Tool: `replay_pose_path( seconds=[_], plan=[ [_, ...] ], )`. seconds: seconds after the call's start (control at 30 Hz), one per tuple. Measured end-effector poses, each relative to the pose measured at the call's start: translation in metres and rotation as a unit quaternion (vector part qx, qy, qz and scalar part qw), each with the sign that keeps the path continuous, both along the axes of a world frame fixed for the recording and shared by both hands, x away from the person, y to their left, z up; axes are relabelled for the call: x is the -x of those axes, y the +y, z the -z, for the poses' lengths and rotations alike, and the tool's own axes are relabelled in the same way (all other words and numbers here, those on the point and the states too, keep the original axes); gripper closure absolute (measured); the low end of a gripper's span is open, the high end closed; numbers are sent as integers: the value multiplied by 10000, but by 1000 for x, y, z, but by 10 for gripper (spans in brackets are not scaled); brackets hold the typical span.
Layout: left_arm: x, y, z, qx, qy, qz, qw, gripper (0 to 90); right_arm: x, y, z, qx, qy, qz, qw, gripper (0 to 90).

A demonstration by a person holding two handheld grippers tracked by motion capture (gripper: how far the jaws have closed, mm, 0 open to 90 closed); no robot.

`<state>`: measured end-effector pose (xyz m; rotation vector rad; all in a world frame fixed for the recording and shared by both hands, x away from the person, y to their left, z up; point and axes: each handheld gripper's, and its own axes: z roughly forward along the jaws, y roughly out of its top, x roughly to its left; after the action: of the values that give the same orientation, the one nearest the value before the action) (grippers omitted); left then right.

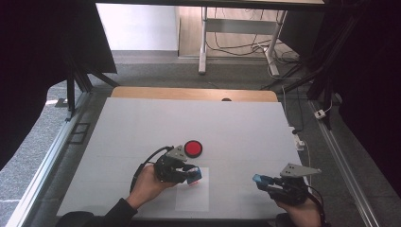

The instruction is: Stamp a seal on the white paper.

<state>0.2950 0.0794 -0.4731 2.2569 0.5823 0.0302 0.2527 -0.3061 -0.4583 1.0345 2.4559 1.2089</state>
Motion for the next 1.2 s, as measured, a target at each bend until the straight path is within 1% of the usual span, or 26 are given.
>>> replay_pose_path(
  seconds=[0.27, 0.47, 0.57, 0.73, 0.87, 1.0, 1.2],
  plan=[
    [1, 7, -9, 137, -74, 0, 9999, 704, 0, 0, 0, 5, -20, -19, 10000, 679],
    [1, 15, -15, 340, -77, -46, 9994, 704, 0, 0, 0, -3, -10, -9, 10000, 679],
    [1, 19, -19, 439, -96, -23, 9990, 704, 0, 0, 0, -8, -19, -3, 10000, 679],
    [1, 27, -26, 653, -131, -33, 9978, 704, 0, 0, 0, -7, -23, -3, 10000, 679],
    [2, 34, -33, 893, -160, -47, 9959, 704, 0, 0, 0, -9, -17, -2, 10000, 679],
    [3, 41, -40, 1065, -221, -22, 9941, 704, 1, 0, -1, 1, -25, -2, 10000, 679],
    [4, 53, -51, 1299, -330, -64, 9910, 703, 0, 0, 0, -7, -30, -13, 10000, 679]
  ],
)
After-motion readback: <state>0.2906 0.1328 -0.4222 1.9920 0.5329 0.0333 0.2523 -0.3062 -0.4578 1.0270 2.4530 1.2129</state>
